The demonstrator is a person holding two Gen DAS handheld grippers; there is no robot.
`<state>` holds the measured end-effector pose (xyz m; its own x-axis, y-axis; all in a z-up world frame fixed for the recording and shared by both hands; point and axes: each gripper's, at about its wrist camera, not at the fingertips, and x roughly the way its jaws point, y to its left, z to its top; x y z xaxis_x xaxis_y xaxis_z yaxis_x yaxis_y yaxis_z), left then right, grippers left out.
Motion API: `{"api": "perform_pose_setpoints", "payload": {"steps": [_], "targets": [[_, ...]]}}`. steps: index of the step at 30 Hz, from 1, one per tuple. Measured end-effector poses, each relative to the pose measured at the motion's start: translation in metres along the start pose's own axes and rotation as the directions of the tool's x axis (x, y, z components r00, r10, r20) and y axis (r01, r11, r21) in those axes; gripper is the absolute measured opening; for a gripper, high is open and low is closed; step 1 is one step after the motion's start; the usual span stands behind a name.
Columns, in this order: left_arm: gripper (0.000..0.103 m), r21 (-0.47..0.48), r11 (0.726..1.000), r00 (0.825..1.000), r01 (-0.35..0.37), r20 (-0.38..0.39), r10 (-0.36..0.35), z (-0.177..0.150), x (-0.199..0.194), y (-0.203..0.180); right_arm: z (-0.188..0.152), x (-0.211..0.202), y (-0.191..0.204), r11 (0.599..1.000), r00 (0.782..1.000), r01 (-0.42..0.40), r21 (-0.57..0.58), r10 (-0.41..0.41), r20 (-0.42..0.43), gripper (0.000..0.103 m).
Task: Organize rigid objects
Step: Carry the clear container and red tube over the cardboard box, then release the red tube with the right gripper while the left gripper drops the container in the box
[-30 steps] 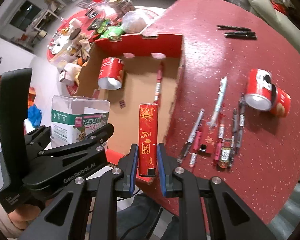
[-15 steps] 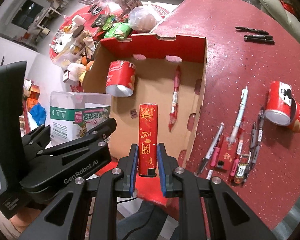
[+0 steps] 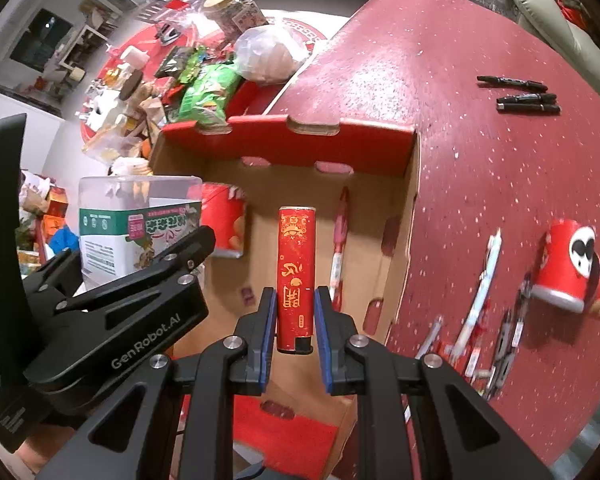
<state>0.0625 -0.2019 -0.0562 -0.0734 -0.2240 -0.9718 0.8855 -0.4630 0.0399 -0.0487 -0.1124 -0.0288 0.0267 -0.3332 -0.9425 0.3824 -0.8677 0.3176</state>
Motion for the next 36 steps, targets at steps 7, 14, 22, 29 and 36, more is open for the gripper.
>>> {"api": "perform_pose_setpoints", "payload": {"steps": [7, 14, 22, 29, 36], "targets": [[0.074, 0.030, 1.000, 1.000, -0.005, -0.019, 0.006, 0.014, 0.024, -0.003, 0.021, 0.026, -0.014, 0.999, 1.000, 0.011, 0.042, -0.010, -0.029, 0.020], [0.085, 0.039, 0.999, 0.998, 0.019, -0.059, -0.017, 0.018, 0.039, -0.006, 0.024, 0.046, -0.022, 0.997, 0.998, -0.011, 0.070, 0.016, -0.067, 0.024], [0.103, -0.050, 0.997, 0.996, 0.065, -0.056, -0.068, 0.023, 0.030, 0.013, 0.019, 0.028, -0.034, 0.978, 0.987, -0.152, 0.144, 0.157, -0.024, 0.095], [0.103, -0.043, 0.993, 0.993, 0.109, -0.030, -0.110, 0.017, 0.000, 0.002, 0.003, -0.018, -0.028, 0.977, 0.981, -0.189, 0.101, 0.185, 0.052, 0.102], [0.103, 0.006, 0.983, 0.981, 0.183, -0.072, -0.182, -0.022, -0.019, -0.029, -0.077, -0.035, -0.104, 0.949, 0.991, -0.134, 0.287, 0.127, 0.043, 0.102]]}}
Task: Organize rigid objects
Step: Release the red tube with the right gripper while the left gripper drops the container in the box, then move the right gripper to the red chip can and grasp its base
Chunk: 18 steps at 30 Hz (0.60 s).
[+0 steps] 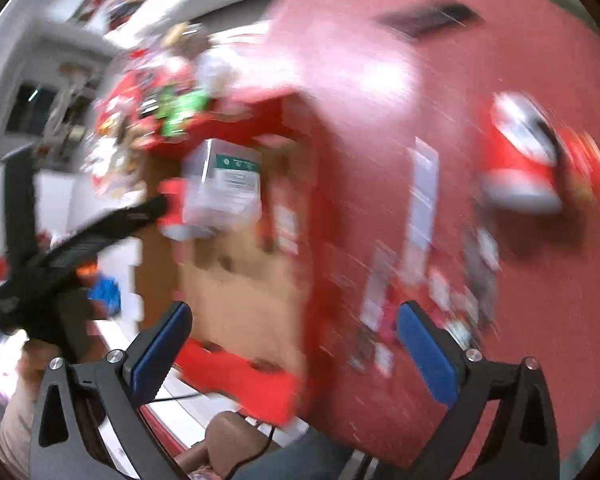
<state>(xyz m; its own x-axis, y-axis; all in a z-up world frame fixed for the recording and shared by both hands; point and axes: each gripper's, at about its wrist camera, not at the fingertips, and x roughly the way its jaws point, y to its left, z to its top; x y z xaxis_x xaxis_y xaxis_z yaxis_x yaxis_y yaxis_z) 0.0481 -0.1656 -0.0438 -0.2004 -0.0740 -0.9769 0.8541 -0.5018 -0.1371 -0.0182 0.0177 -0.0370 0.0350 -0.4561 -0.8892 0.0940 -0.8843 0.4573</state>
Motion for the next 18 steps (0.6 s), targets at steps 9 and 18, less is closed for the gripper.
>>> {"api": "perform_pose_setpoints", "payload": {"steps": [9, 18], "targets": [[0.103, 0.116, 0.993, 0.996, 0.016, -0.085, -0.006, -0.052, 0.008, -0.053, -0.048, 0.006, -0.132, 0.928, 0.976, 0.218, 0.302, -0.210, -0.059, 0.102], [0.103, 0.168, 0.986, 0.990, 0.015, -0.138, 0.009, -0.086, 0.002, -0.072, 0.019, 0.028, -0.148, 0.873, 0.909, 0.398, 0.280, -0.417, 0.009, 0.102]]}}
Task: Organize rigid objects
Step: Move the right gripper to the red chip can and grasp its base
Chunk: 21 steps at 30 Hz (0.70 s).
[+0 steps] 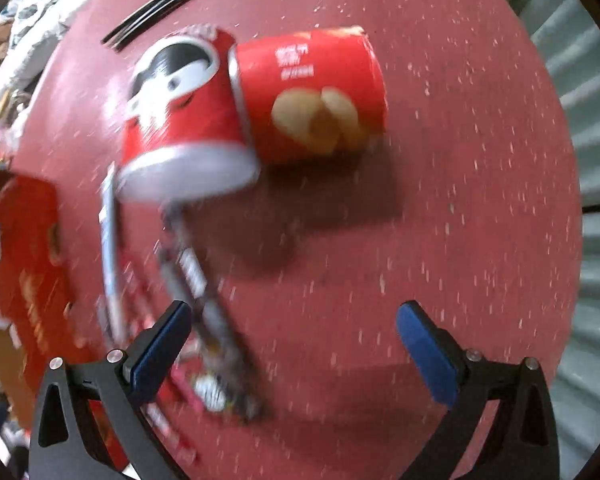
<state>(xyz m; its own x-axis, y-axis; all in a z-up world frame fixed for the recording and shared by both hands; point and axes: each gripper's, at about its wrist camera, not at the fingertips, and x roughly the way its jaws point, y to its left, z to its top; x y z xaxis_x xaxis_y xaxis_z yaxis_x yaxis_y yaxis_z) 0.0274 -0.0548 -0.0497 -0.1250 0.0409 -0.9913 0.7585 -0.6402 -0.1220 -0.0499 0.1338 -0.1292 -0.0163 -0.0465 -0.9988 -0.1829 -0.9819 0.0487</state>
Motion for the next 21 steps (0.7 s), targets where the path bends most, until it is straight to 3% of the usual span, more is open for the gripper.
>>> {"api": "perform_pose_setpoints", "payload": {"steps": [6, 14, 16, 21], "targets": [[0.103, -0.011, 1.000, 0.999, -0.026, -0.035, 0.026, -0.008, 0.008, 0.009, 0.015, 0.023, 0.010, 1.000, 1.000, 0.021, 0.000, -0.021, -0.007, 0.102], [0.103, -0.006, 1.000, 0.999, -0.023, -0.038, 0.023, -0.003, 0.010, 0.006, -0.001, 0.022, 0.051, 0.976, 0.996, 0.079, -0.202, -0.070, 0.054, 0.102], [0.103, -0.003, 1.000, 0.999, -0.022, -0.032, 0.022, -0.002, 0.008, 0.005, -0.001, 0.025, 0.049, 0.982, 0.999, 0.033, -0.186, -0.027, 0.034, 0.103], [0.103, -0.007, 1.000, 0.999, -0.018, -0.037, 0.017, 0.000, 0.009, 0.004, 0.005, 0.030, 0.055, 0.973, 0.999, 0.038, -0.227, -0.046, -0.029, 0.103]]}}
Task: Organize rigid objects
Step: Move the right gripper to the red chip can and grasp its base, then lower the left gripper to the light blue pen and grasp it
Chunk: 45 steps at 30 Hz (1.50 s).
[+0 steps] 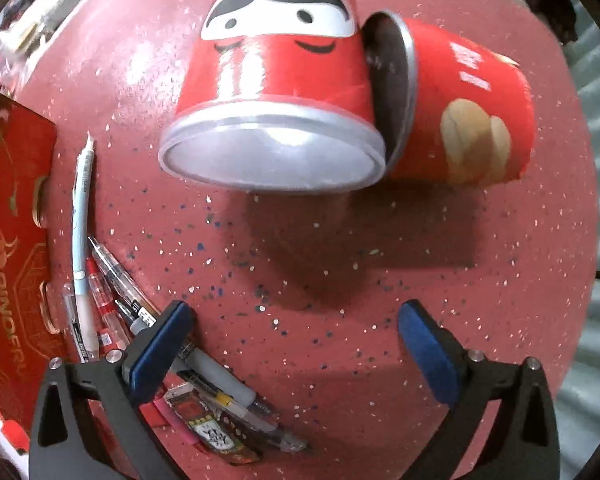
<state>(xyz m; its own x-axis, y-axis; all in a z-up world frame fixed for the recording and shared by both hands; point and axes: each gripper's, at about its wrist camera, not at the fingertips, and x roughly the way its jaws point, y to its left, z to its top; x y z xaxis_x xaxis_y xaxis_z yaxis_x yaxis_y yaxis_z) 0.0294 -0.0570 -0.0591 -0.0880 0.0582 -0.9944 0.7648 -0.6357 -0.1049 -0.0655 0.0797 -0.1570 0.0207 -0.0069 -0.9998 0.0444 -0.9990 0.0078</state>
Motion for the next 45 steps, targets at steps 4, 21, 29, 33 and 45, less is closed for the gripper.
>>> {"api": "perform_pose_setpoints", "payload": {"steps": [4, 21, 29, 33, 45], "targets": [[0.103, -0.005, 1.000, 1.000, 0.013, 0.006, -0.013, 0.003, 0.000, -0.003, -0.003, -0.021, -0.010, 0.998, 0.997, 0.063, -0.016, -0.062, 0.049, 0.098], [0.103, -0.117, 0.993, 1.000, 0.030, 0.007, -0.030, 0.002, 0.008, -0.016, -0.001, -0.042, 0.013, 0.211, 0.809, 0.579, -0.788, -0.268, 0.523, 0.098], [0.103, -0.181, 0.983, 1.000, 0.022, 0.018, -0.019, -0.008, 0.008, -0.027, 0.037, -0.012, 0.001, 0.138, 0.864, 0.480, -0.866, -0.248, 0.439, 0.098], [0.103, -0.167, 0.986, 1.000, 0.004, 0.031, 0.001, -0.001, 0.008, -0.043, 0.043, -0.002, -0.010, 0.229, 0.922, 0.360, -0.904, -0.237, 0.307, 0.079], [0.103, 0.019, 0.990, 0.988, -0.141, 0.072, 0.140, 0.057, 0.057, -0.136, 0.055, -0.049, -0.128, 0.933, 0.994, -0.099, -0.347, 0.111, 0.014, 0.069]]}}
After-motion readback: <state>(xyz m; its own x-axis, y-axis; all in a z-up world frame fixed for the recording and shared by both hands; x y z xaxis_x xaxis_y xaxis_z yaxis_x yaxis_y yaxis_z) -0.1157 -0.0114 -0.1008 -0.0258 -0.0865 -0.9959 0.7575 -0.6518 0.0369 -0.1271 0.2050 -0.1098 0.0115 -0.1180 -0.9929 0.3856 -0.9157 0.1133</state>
